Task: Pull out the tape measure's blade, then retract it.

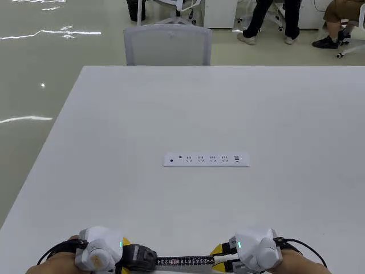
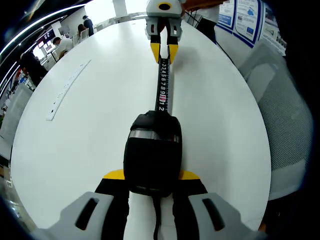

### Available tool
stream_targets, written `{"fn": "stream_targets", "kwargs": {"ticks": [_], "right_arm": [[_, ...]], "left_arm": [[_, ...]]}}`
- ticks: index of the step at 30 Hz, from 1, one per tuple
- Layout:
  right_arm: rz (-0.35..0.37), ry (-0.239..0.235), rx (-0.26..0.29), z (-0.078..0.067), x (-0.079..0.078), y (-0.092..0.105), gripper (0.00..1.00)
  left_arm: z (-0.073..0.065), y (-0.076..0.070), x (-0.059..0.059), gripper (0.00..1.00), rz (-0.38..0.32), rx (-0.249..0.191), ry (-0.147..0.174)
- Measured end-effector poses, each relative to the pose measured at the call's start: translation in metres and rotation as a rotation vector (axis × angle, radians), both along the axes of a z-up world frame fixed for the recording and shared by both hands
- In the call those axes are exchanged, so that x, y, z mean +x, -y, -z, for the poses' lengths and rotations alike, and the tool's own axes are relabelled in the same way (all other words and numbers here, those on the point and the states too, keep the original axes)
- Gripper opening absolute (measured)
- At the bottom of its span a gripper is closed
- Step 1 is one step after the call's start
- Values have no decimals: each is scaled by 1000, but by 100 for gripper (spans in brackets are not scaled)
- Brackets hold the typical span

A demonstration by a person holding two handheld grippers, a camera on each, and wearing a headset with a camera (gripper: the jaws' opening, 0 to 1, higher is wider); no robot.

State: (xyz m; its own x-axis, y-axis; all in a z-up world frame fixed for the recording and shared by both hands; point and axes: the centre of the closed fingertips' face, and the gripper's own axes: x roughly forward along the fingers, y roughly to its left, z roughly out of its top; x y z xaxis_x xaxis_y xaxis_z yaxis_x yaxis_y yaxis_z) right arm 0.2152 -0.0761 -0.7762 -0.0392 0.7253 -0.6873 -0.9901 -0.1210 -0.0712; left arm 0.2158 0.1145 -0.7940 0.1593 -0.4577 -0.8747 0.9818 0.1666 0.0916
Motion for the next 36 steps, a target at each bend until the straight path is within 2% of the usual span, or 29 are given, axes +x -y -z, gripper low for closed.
{"fn": "stream_targets", "kwargs": {"ticks": [18, 36], "right_arm": [[0, 0, -5, -1, 0, 7, 11], [0, 3, -11, -1, 1, 15, 11]], "left_arm": [[10, -6, 2, 28, 0, 1, 0], [3, 0, 0, 28, 1, 4, 0]]}}
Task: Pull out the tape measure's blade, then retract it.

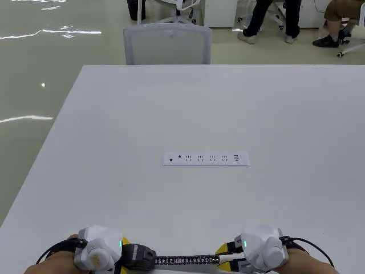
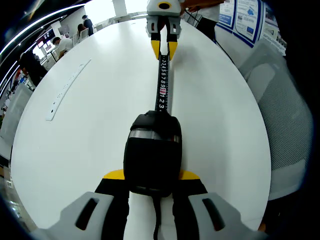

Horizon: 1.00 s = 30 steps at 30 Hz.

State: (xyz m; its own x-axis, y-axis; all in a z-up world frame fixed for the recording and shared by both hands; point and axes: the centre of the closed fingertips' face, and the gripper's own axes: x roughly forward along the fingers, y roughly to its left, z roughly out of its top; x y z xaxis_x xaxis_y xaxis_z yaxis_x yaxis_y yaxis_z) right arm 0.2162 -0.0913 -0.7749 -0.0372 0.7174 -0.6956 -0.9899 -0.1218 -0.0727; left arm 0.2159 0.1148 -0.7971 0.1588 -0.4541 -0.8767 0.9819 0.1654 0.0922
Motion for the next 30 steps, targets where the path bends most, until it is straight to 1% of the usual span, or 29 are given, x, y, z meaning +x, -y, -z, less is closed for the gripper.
{"fn": "stream_targets", "kwargs": {"ticks": [17, 30], "right_arm": [[0, 3, 2, -1, -1, 6, 11], [5, 2, 4, -2, 0, 9, 11]], "left_arm": [[-6, 4, -2, 28, 1, 3, 1], [0, -1, 0, 28, 0, 2, 0]]}}
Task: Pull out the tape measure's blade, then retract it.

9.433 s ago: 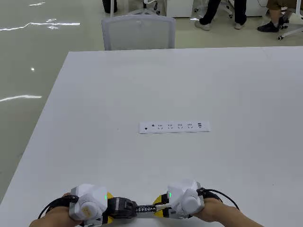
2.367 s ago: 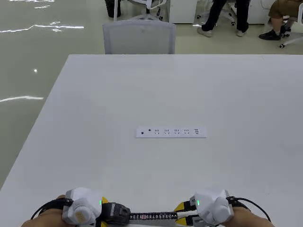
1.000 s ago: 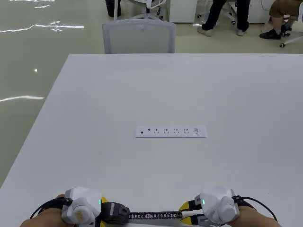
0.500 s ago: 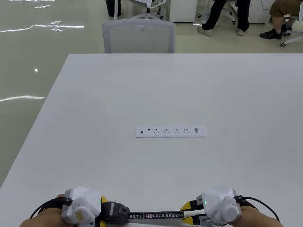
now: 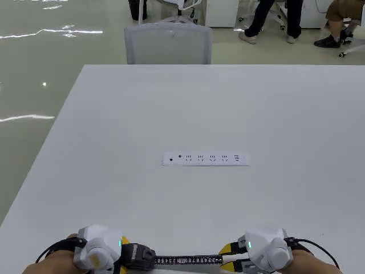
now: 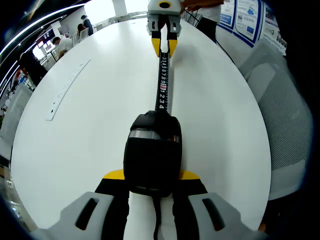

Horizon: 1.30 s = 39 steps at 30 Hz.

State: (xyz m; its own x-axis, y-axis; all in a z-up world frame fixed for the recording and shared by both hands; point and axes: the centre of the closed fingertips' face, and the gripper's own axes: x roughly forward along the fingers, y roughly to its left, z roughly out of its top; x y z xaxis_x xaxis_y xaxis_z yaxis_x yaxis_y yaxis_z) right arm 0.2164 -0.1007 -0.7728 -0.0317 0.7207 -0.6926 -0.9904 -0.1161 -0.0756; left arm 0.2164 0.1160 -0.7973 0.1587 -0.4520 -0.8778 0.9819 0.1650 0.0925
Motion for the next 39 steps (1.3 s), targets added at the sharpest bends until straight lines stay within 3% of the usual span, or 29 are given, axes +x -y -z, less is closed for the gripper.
{"fn": "stream_targets", "kwargs": {"ticks": [18, 39], "right_arm": [[8, -2, 0, 1, 1, 8, 11], [38, -32, -1, 13, 1, 21, 11]], "left_arm": [[1, 1, 0, 28, 2, 3, 0], [-1, 4, -1, 28, 10, 12, -2]]}}
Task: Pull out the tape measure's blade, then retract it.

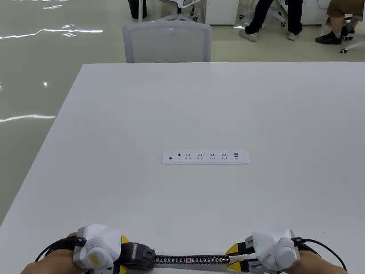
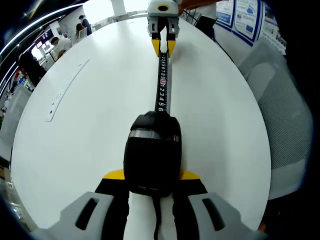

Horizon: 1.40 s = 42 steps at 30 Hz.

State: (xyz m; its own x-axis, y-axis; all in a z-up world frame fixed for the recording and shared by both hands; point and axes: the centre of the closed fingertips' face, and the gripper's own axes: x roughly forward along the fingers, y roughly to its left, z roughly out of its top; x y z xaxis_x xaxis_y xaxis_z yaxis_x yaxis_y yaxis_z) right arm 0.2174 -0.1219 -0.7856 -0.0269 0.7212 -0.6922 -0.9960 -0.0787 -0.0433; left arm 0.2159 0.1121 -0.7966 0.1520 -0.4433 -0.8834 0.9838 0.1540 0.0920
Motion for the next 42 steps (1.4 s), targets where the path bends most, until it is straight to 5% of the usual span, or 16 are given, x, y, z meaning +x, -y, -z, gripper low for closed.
{"fn": "stream_targets", "kwargs": {"ticks": [42], "right_arm": [[28, -14, -15, 5, -1, 30, 11]], "left_arm": [[7, -6, 2, 28, 7, 16, 0]]}}
